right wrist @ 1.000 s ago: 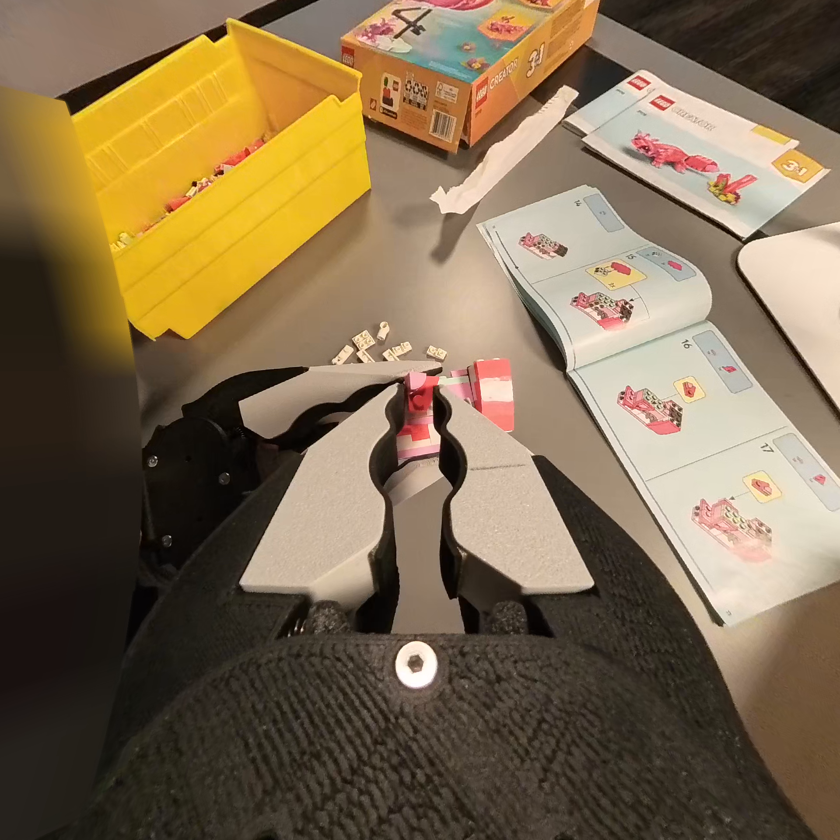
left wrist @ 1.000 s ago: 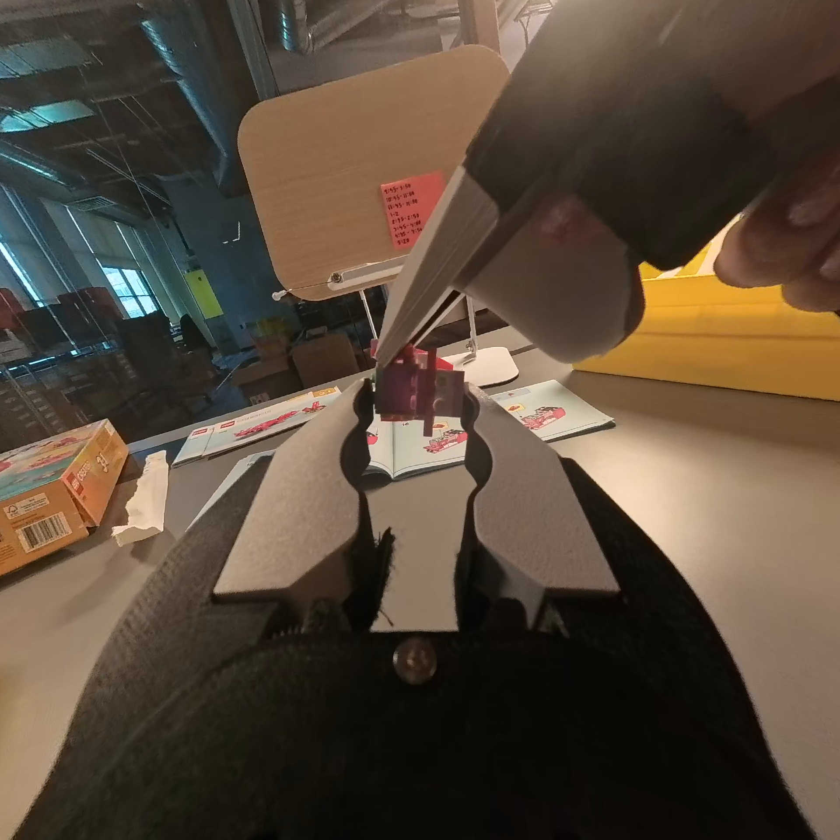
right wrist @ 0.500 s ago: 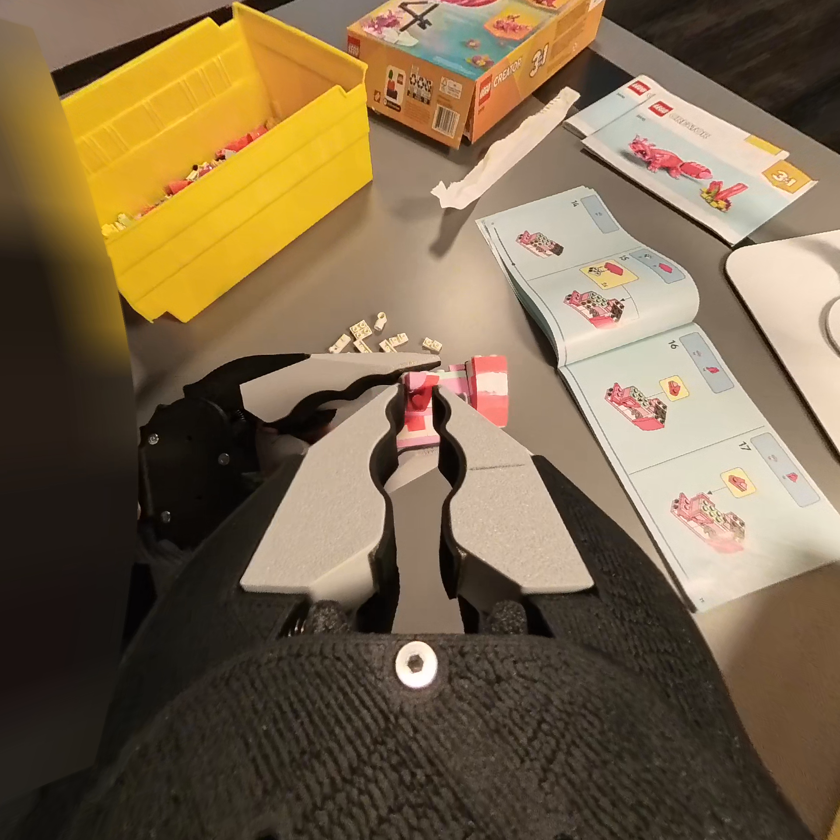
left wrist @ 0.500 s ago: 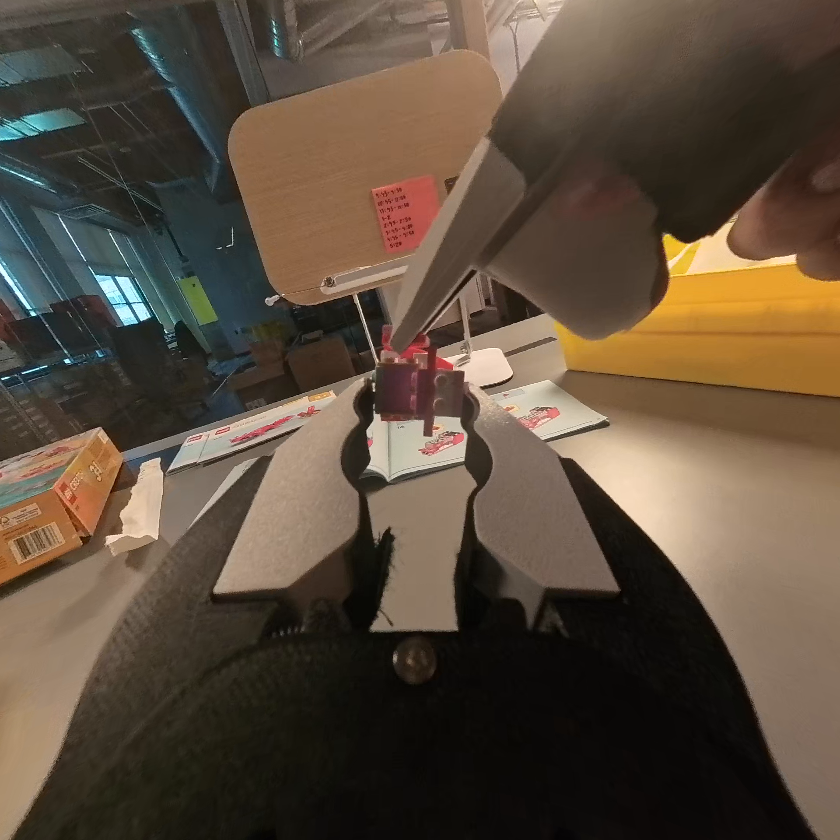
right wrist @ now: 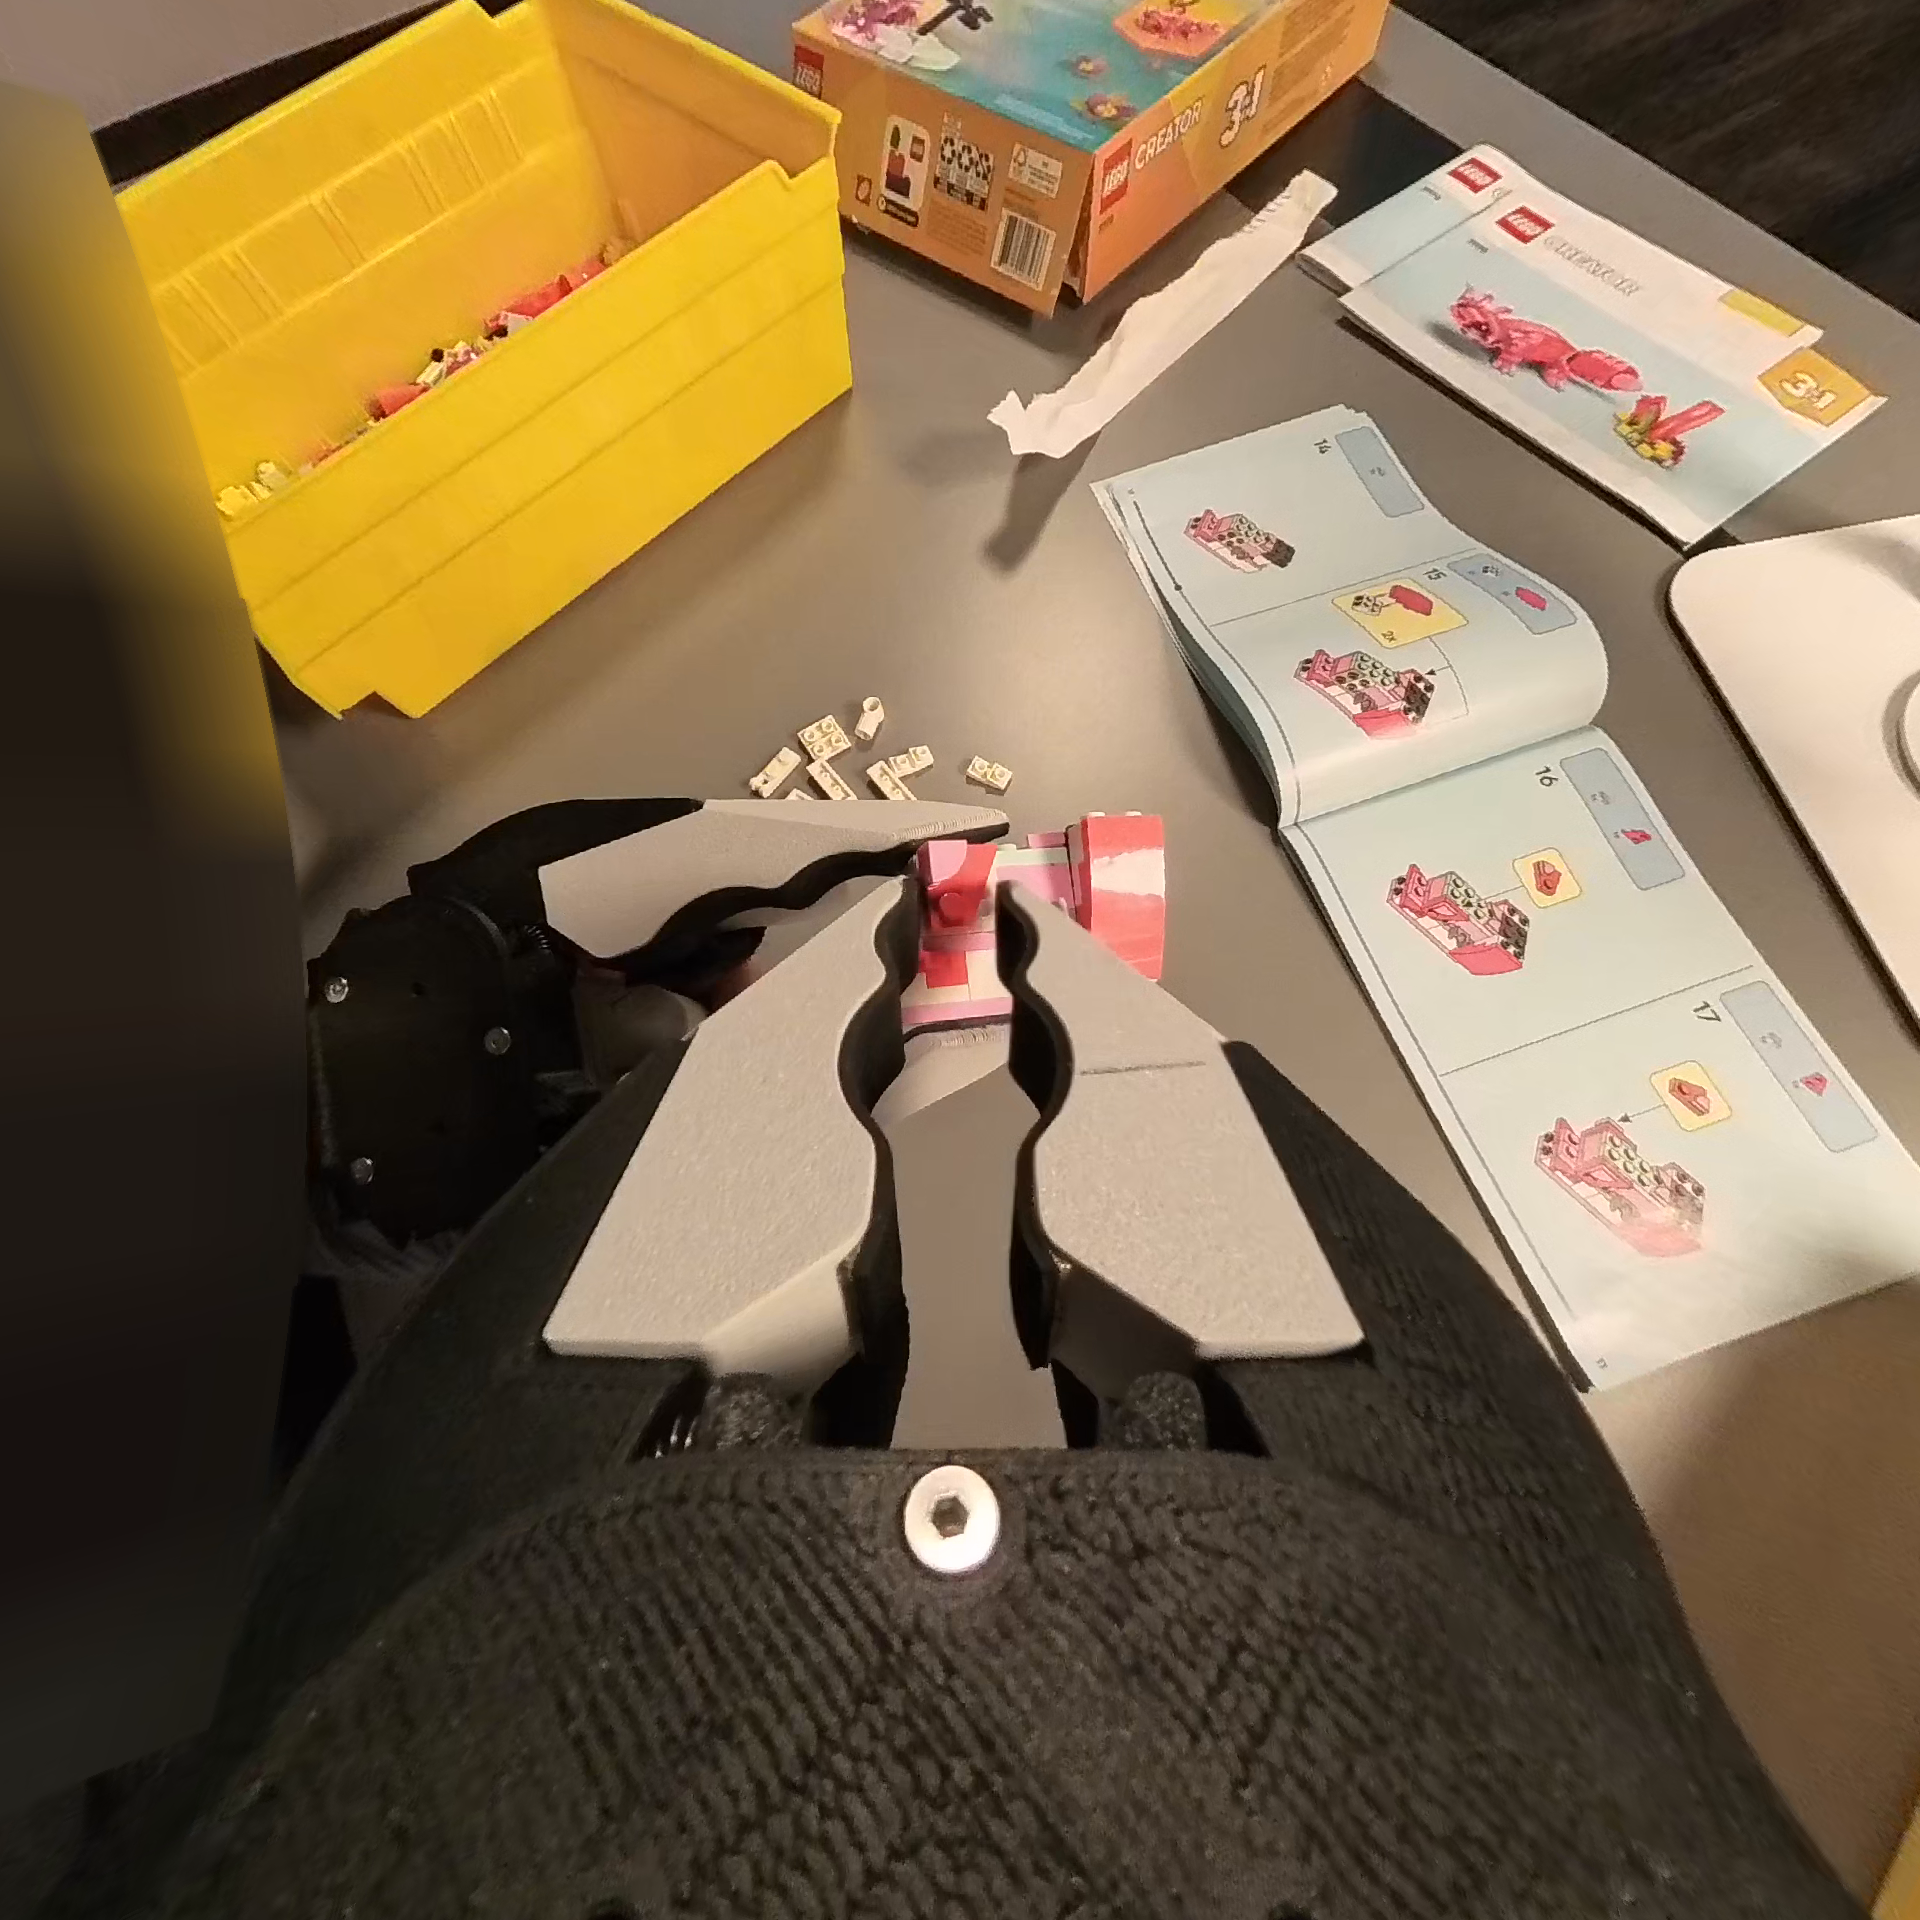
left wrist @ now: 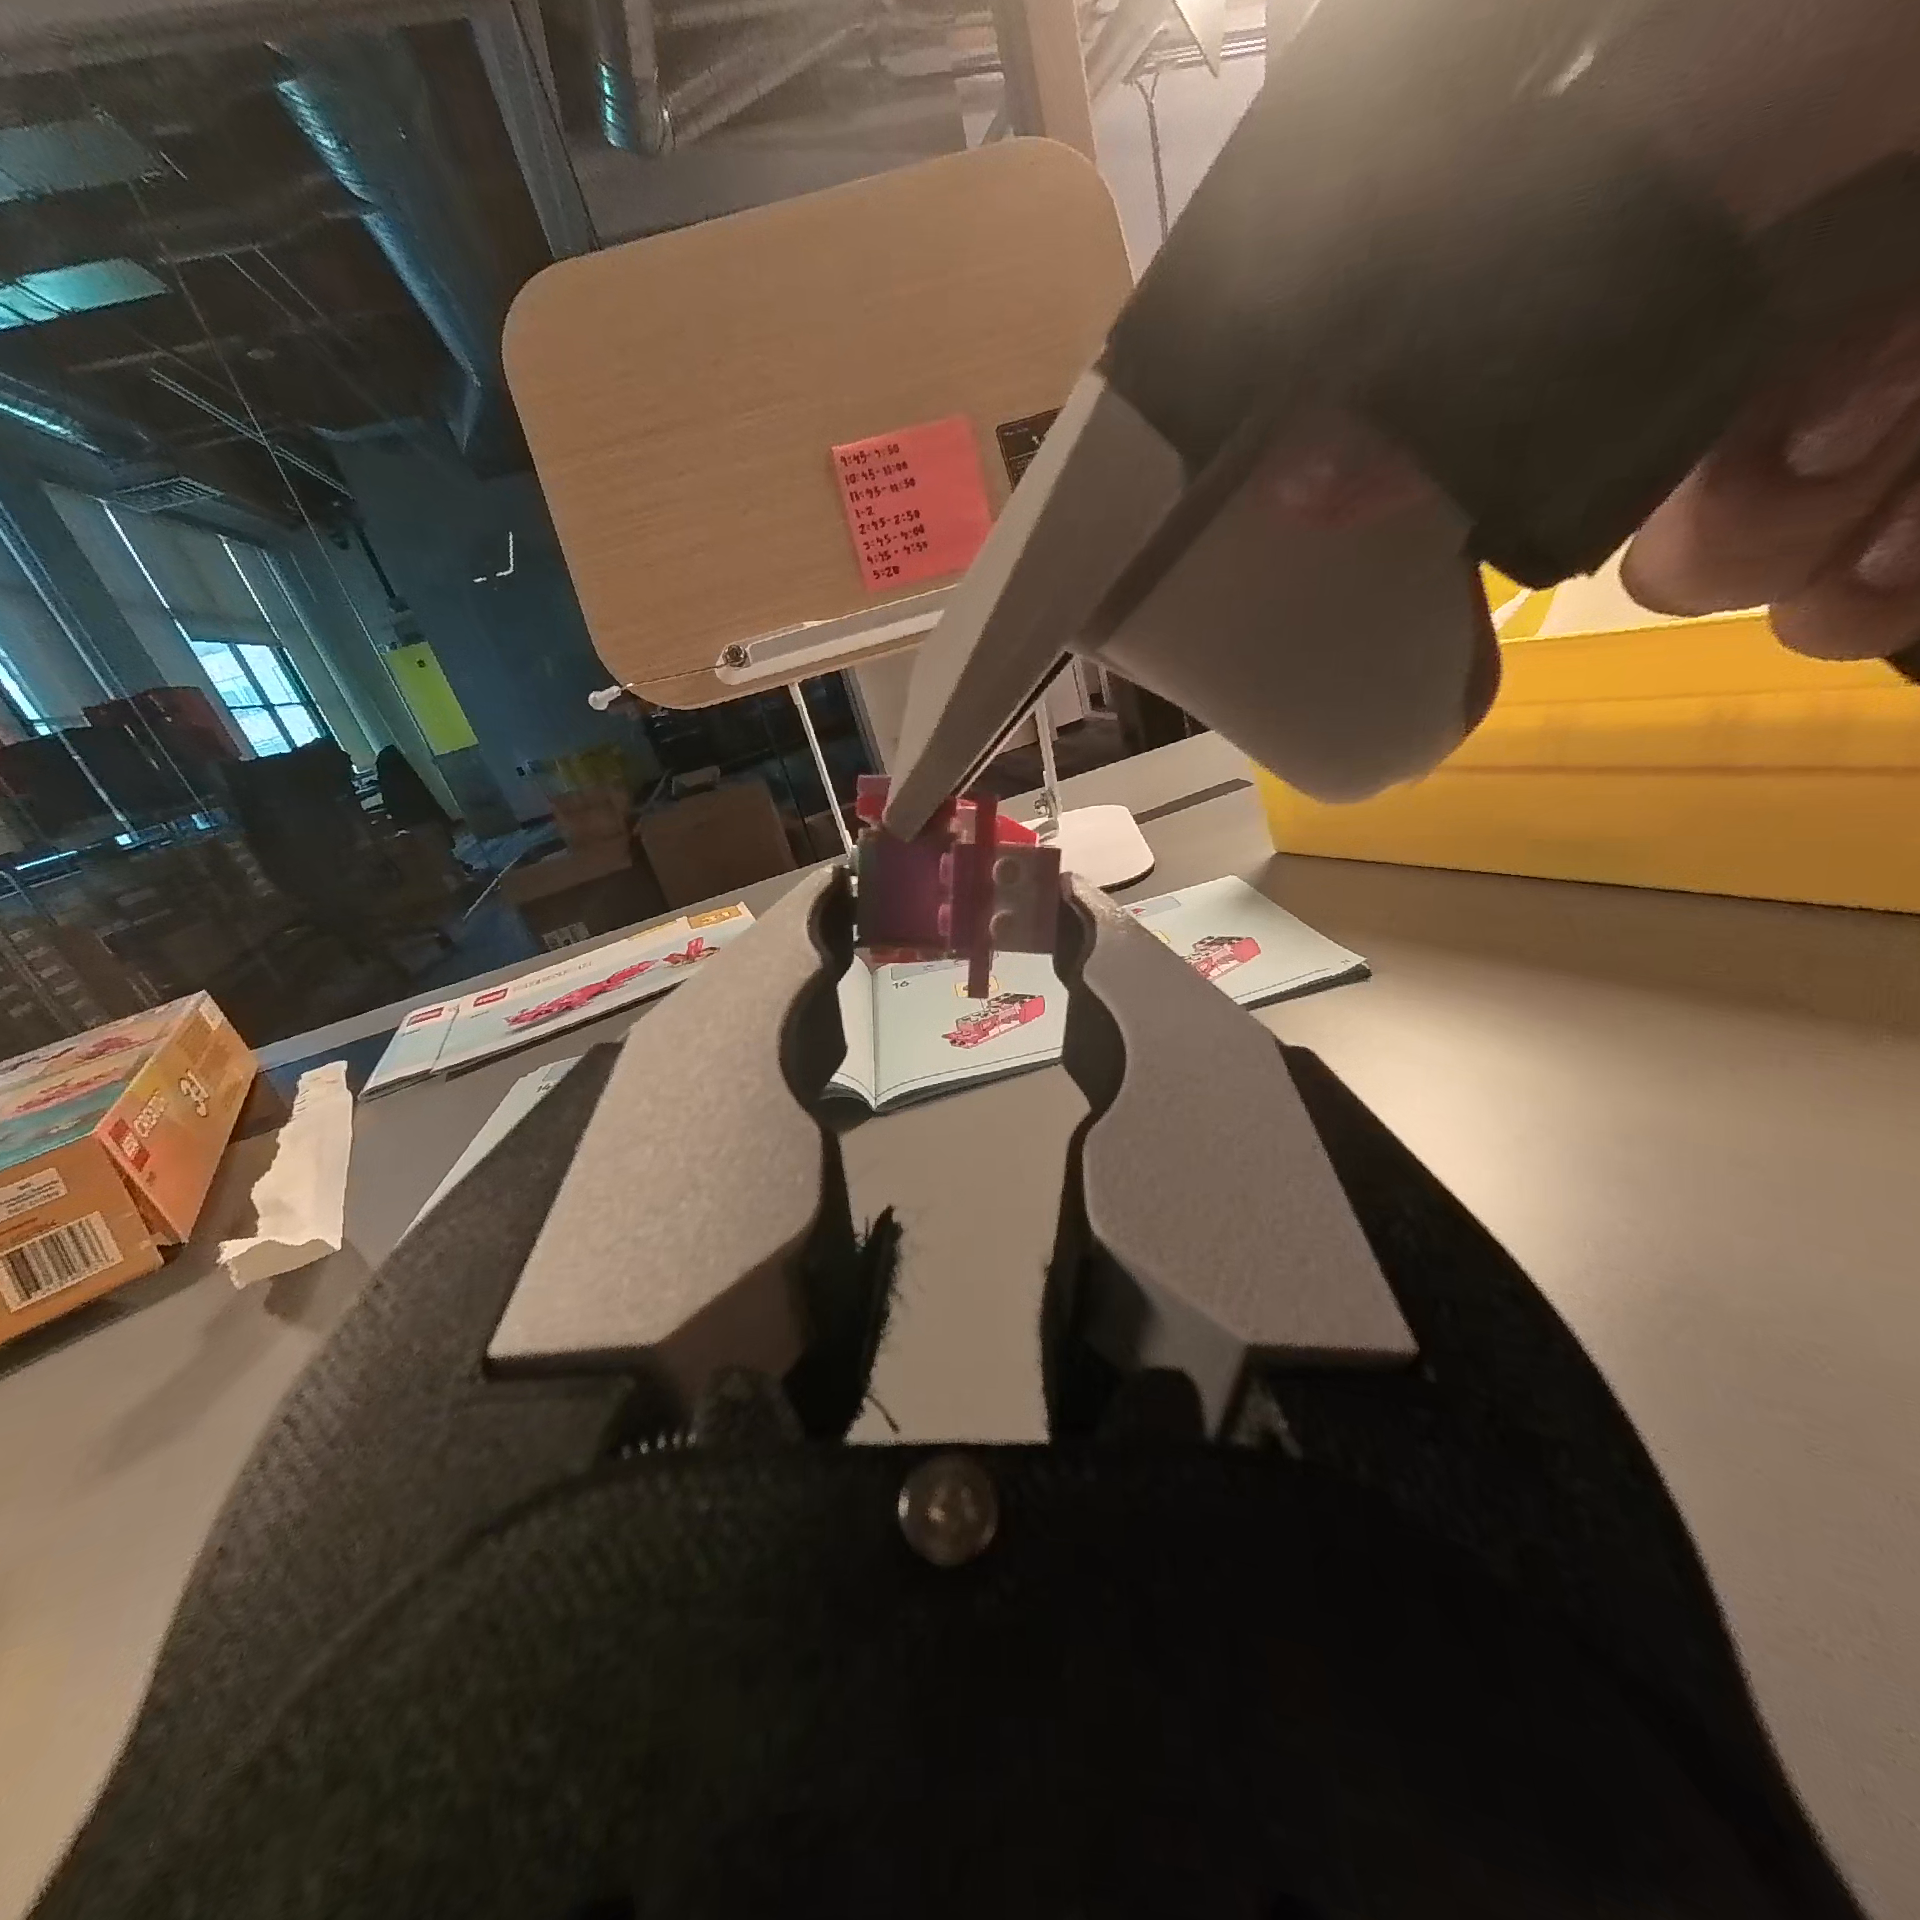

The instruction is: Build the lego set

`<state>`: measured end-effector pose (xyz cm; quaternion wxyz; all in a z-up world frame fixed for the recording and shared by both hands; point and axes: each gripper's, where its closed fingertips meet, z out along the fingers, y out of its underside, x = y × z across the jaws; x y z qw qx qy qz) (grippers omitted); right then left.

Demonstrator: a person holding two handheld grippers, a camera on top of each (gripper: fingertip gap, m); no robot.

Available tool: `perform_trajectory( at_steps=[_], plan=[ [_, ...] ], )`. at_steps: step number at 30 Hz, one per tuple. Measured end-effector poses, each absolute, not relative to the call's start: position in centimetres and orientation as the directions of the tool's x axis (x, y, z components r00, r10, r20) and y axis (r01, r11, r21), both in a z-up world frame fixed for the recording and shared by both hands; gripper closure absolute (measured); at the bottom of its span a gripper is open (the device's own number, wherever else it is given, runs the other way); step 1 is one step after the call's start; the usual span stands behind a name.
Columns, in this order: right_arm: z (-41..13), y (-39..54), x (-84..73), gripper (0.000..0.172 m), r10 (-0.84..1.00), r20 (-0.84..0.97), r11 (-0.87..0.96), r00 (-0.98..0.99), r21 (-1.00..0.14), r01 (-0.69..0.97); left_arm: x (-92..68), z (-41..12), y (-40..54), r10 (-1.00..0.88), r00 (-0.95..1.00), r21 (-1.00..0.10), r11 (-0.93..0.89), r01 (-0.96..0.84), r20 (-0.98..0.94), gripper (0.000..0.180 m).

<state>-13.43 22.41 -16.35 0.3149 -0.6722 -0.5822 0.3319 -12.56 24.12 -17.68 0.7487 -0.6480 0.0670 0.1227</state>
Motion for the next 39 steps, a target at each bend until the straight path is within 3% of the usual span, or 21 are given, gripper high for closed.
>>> perform_trajectory(
  at_steps=[9,11,14,18,21,23,26,31,39],
  plan=[
    [-15.0,22.4,-12.5,0.136,0.99,-0.081,-0.129,0.115,-0.856,0.501,-12.5,-17.7,24.2,0.095,0.961,-0.955,0.128,-0.269,-0.258,0.143],
    [-14.3,22.1,-12.4,0.128,0.994,-0.013,-0.062,0.11,-0.889,0.453,-12.6,-17.7,24.2,0.096,0.961,-0.954,0.127,-0.27,-0.26,0.143],
    [-14.1,21.3,-12.1,0.116,0.967,0.239,0.181,0.09,-0.889,0.421,-12.6,-17.7,24.1,0.093,0.963,-0.956,0.129,-0.264,-0.253,0.143],
    [-14.2,20.5,-10.7,0.103,0.776,0.63,0.571,0.035,-0.725,0.386,-12.5,-17.9,24.2,0.066,0.973,-0.966,0.123,-0.228,-0.221,0.143],
    [-14.9,20.2,-9.5,0.093,0.522,0.852,0.799,-0.039,-0.473,0.372,-12.4,-17.9,24.2,0.026,0.984,-0.975,0.13,-0.18,-0.178,0.143],
    [-16.1,21.2,-8.9,0.077,0.384,0.92,0.852,-0.078,-0.321,0.413,-12.0,-17.8,24.2,-0.021,0.99,-0.981,0.136,-0.137,-0.141,0.143],
    [-17.5,22.5,-8.7,0.063,0.259,0.961,0.88,-0.097,-0.194,0.433,-11.2,-17.7,24.0,-0.105,0.991,-0.987,0.146,-0.066,-0.082,0.143],
    [-18.4,22.2,-10.1,0.062,0.179,0.98,0.913,-0.084,-0.134,0.386,-9.7,-17.8,24.0,-0.229,0.973,-0.99,0.139,-0.007,-0.039,0.143],
    [-18.3,22.4,-11.6,0.091,0.108,0.993,0.92,-0.041,-0.085,0.382,-8.6,-18.1,24.0,-0.306,0.952,-0.993,0.114,0.014,-0.022,0.143]
  ],
)
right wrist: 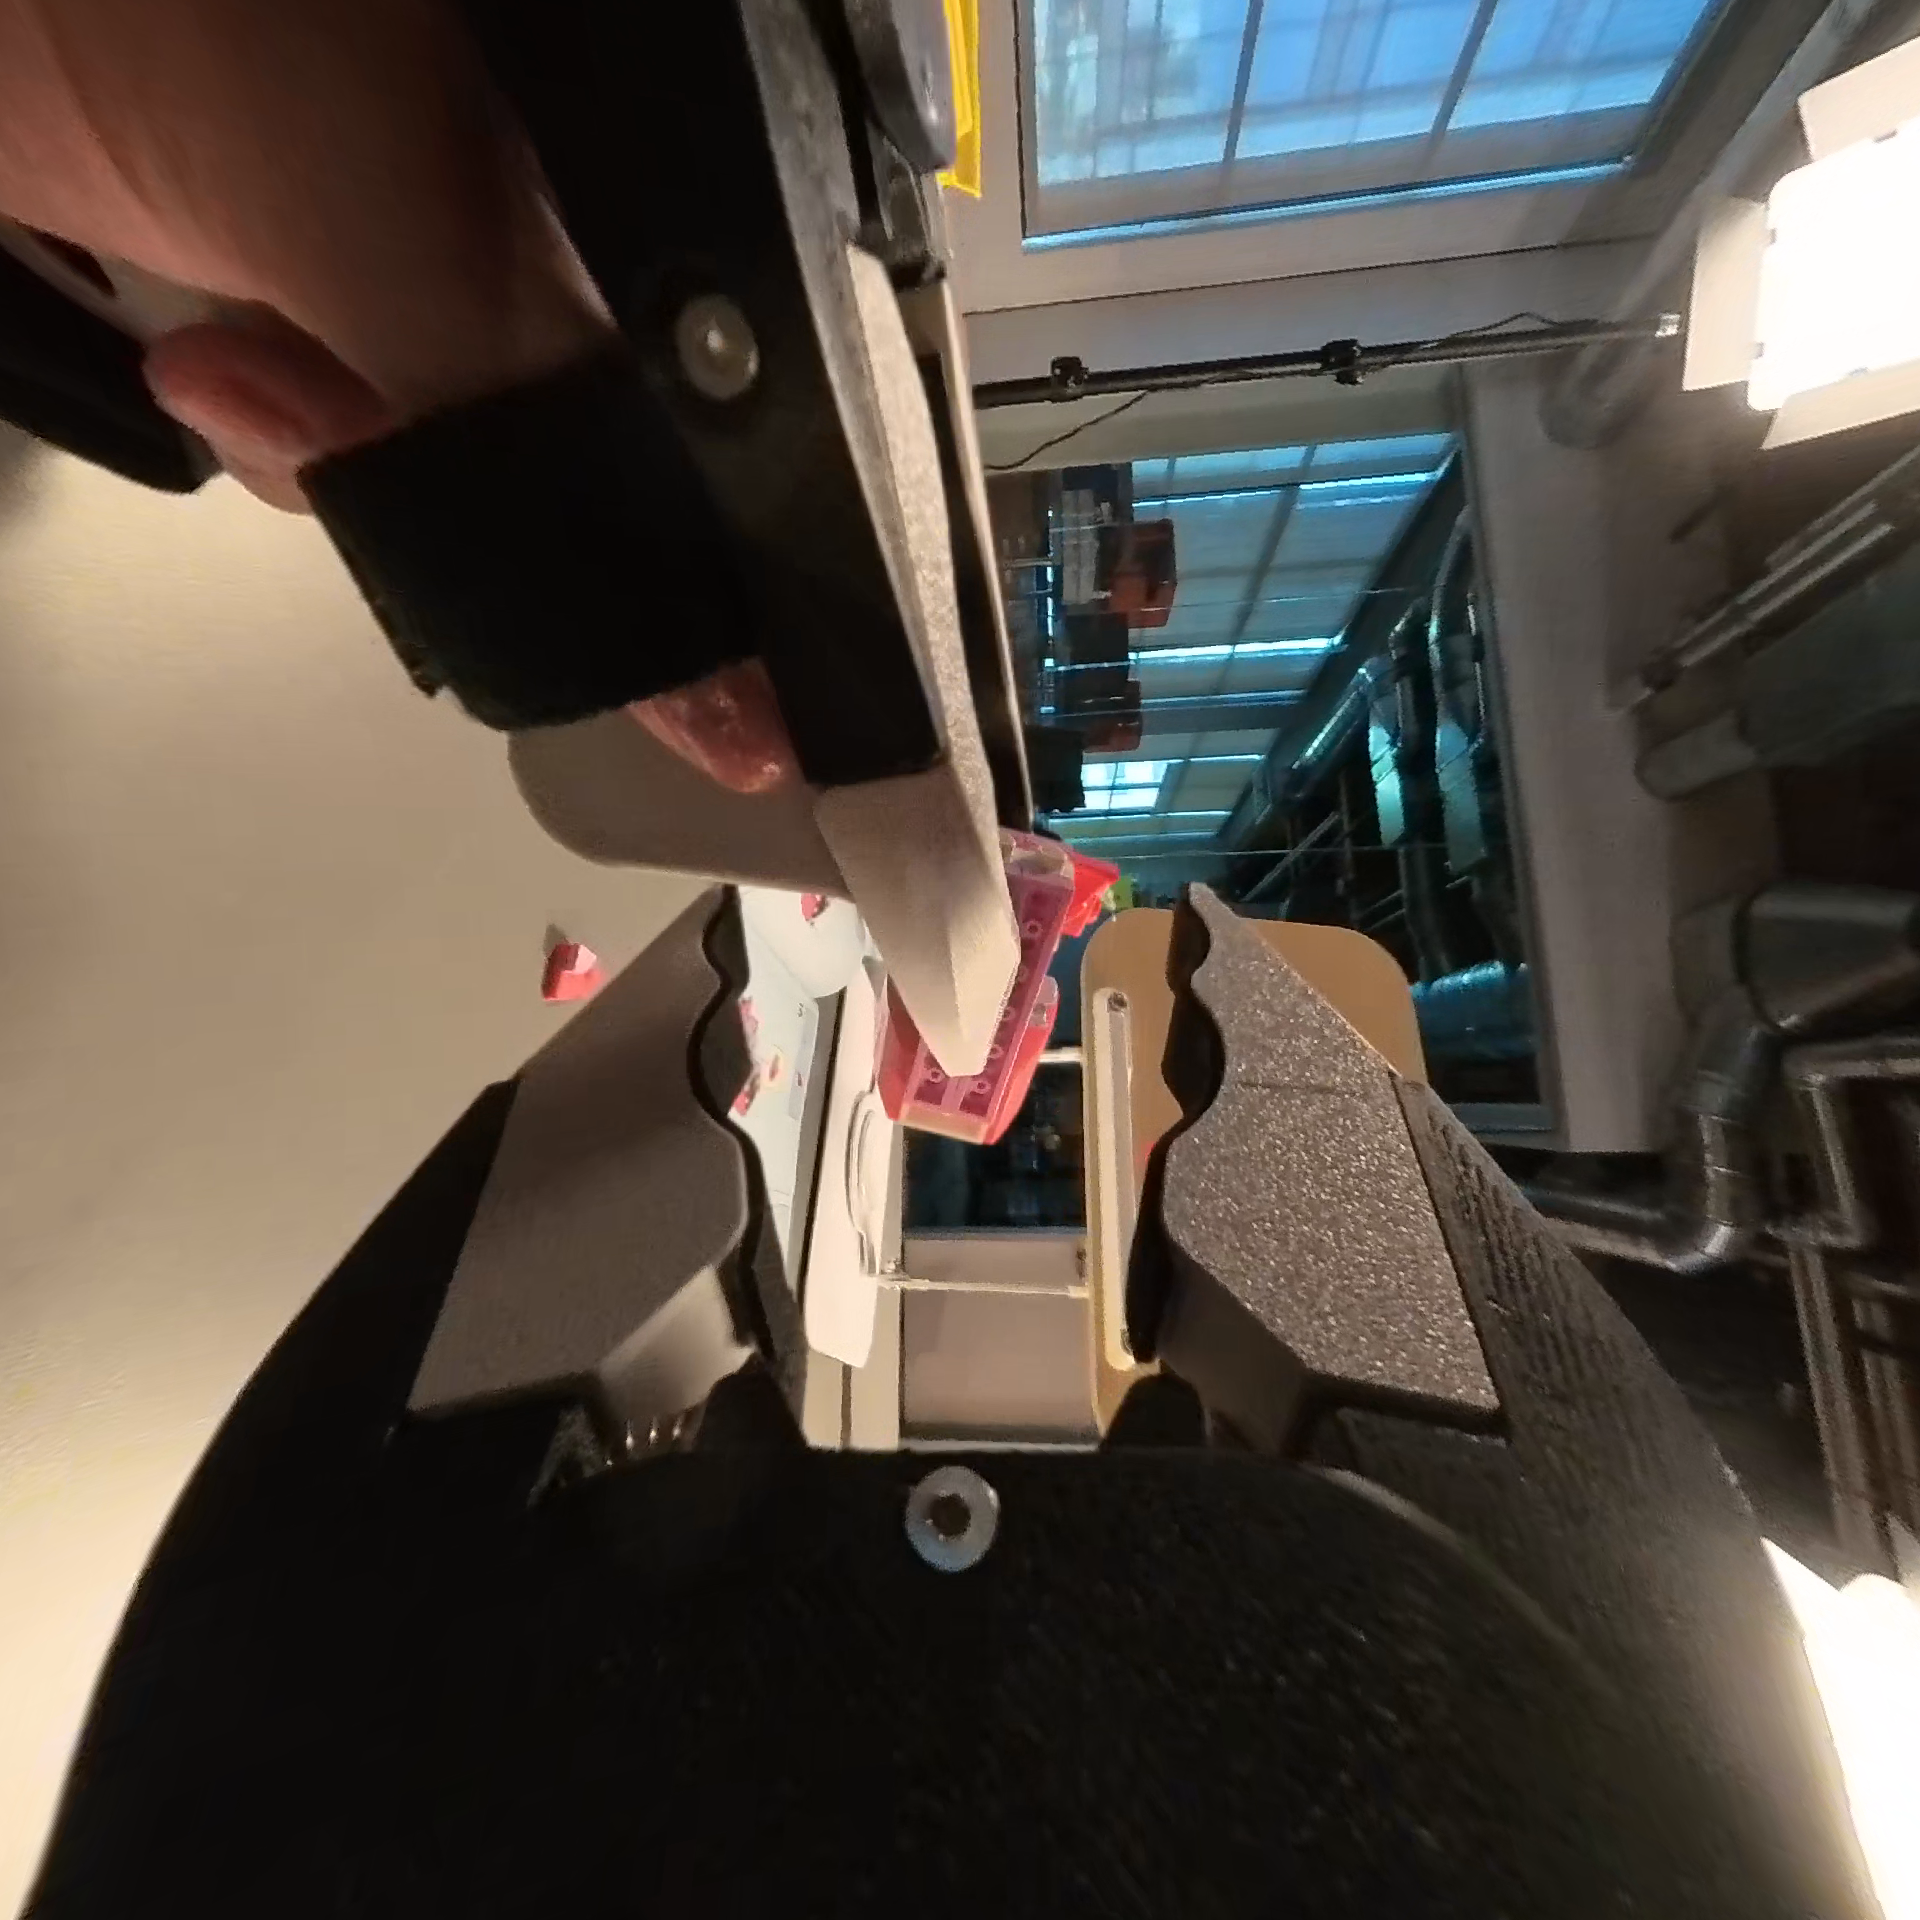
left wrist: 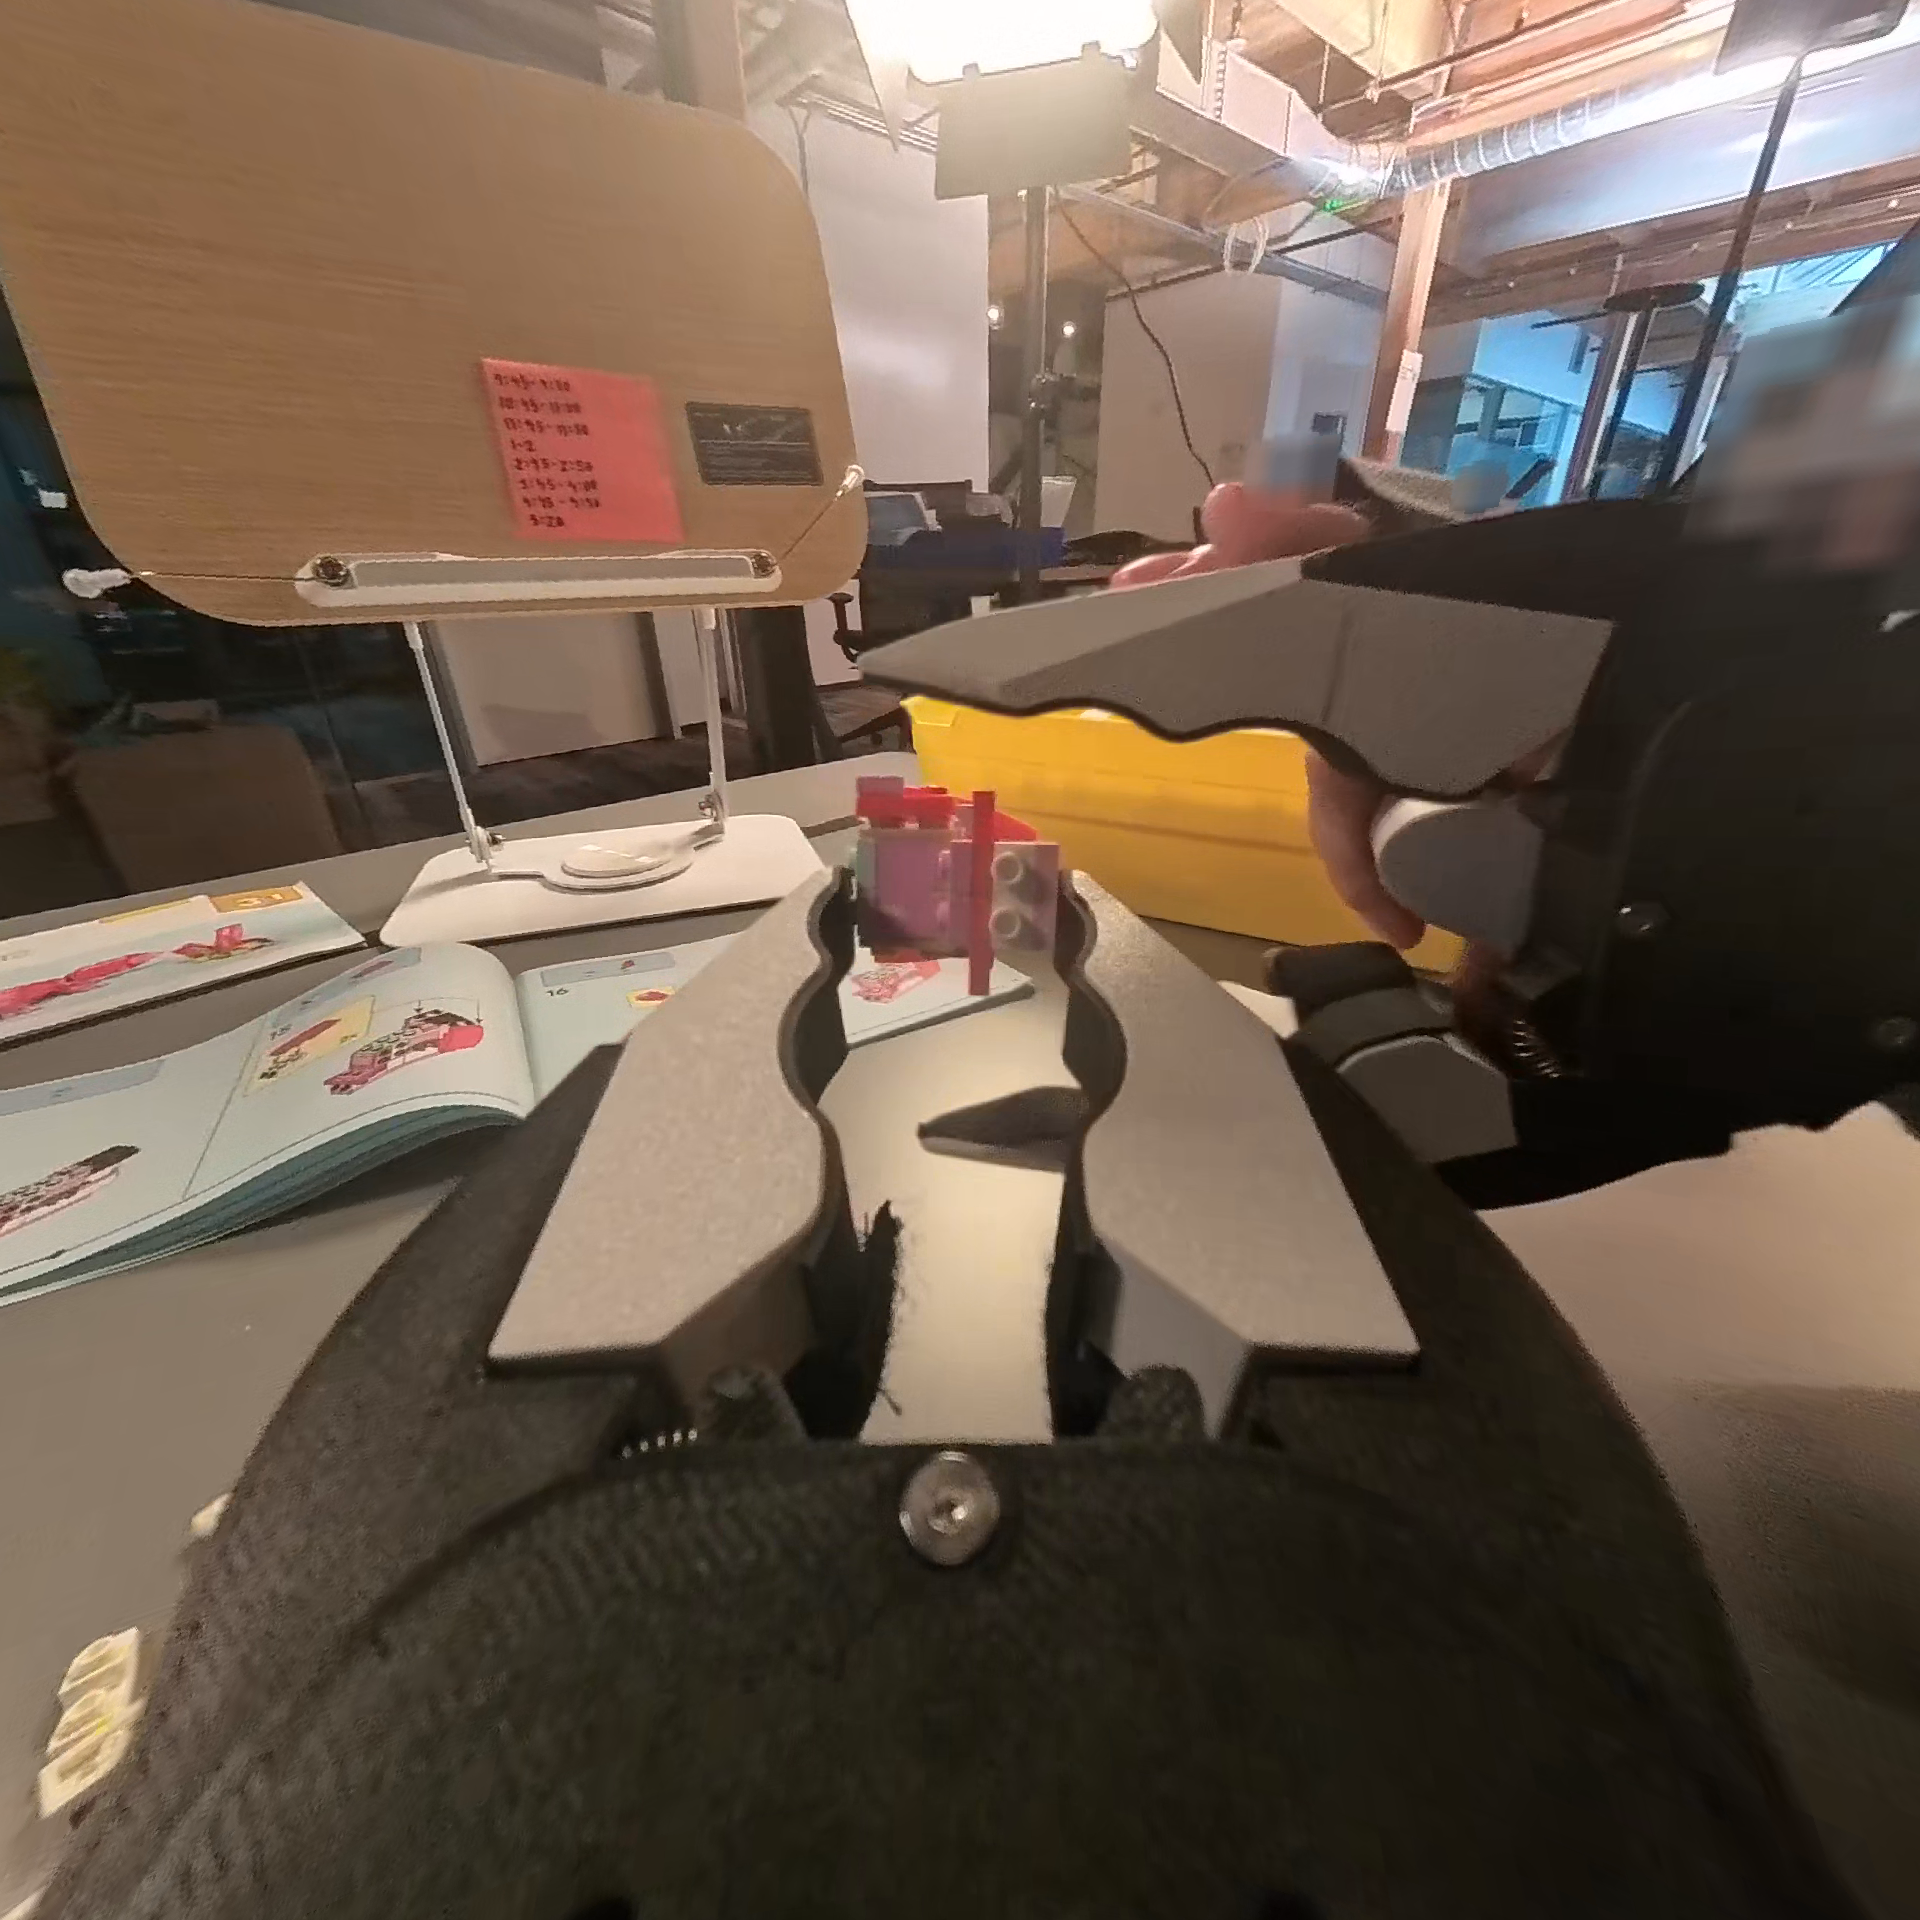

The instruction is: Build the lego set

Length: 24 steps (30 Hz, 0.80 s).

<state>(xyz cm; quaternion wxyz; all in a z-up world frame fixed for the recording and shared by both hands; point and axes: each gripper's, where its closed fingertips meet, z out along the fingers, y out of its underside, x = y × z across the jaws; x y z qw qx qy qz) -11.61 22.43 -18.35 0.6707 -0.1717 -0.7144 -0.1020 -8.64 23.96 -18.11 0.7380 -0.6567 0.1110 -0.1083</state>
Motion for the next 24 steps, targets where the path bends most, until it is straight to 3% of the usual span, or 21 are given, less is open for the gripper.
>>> perform_trajectory(
  at_steps=[7,13,24],
  plan=[
    [-18.1,22.9,-11.9,0.11,0.092,0.996,0.916,-0.021,-0.076,0.394,-8.4,-18.3,24.0,-0.324,0.946,-0.994,0.104,0.016,-0.019,0.143],
    [-17.3,22.7,-11.9,0.138,0.065,0.998,0.923,0.019,-0.067,0.379,-8.2,-18.4,24.0,-0.317,0.947,-0.995,0.097,-0.017,-0.048,0.143],
    [-17.5,23.0,-11.7,0.142,0.195,0.977,0.893,0.087,-0.214,0.397,-8.0,-18.7,24.0,-0.336,0.942,-0.997,0.072,0.0,-0.025,0.143]
  ],
)
